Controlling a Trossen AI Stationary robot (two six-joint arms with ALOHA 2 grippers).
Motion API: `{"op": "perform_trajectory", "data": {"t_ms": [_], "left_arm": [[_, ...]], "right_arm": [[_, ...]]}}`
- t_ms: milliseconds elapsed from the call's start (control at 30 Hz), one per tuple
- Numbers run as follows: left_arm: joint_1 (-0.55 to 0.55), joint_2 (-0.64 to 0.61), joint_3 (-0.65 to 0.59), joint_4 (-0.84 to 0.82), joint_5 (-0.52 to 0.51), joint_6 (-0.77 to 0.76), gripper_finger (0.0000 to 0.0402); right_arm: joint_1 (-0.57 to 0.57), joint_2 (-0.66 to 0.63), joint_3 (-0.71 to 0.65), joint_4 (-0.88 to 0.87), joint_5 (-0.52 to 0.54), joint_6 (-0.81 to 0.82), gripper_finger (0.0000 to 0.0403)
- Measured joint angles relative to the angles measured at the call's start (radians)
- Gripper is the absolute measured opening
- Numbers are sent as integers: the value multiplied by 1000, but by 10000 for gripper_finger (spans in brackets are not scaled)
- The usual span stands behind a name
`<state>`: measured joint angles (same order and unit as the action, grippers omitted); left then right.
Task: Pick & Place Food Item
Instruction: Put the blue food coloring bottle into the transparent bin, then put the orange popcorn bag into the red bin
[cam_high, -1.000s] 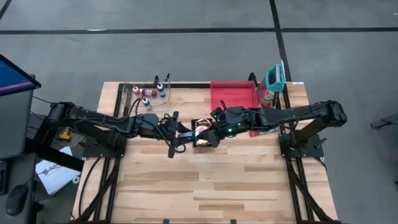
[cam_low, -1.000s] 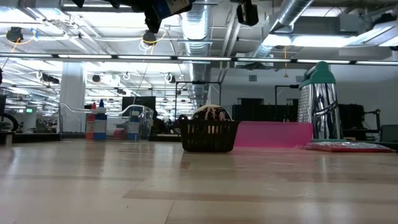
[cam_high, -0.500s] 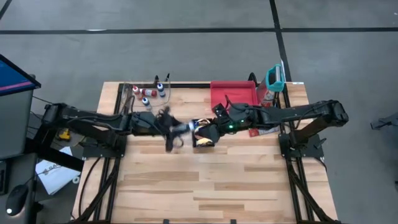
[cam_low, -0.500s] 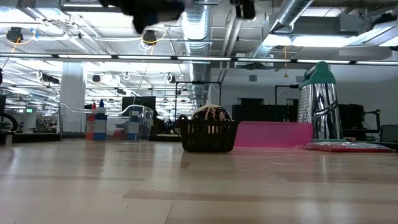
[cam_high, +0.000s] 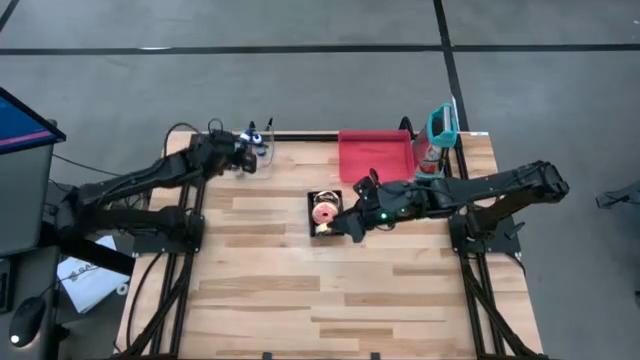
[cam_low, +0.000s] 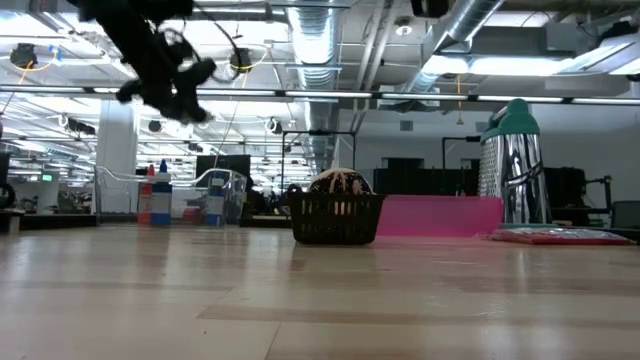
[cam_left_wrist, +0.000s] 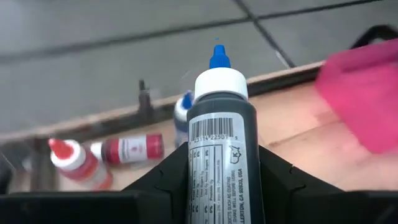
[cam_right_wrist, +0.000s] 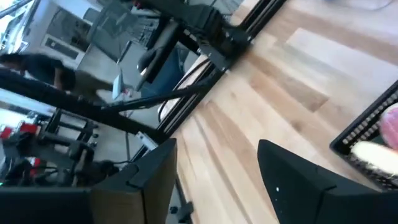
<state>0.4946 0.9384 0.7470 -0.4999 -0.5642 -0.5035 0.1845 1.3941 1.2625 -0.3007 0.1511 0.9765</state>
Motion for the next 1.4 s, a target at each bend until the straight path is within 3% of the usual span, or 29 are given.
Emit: {"op": "perform_trajectory", "data": {"t_ms": [100,200,600,867,1400], "left_arm": [[115,74,-15,84,125,-41,122],[170,169,-44,153,164,-61,121],[176,377,-60,320,114,-108,126],[175,369,-62,307,120,-104,134],[172,224,-61,315,99,25,207]], "right_arm": [[-8,0,0,-4,19,-4,212],[-14,0,0,-5,21,-5,211],[-1,0,-1,-38,56,7,211],[-1,0,-1,-43,56,11,211],[0,0,-1,-43,59,8,211]]}}
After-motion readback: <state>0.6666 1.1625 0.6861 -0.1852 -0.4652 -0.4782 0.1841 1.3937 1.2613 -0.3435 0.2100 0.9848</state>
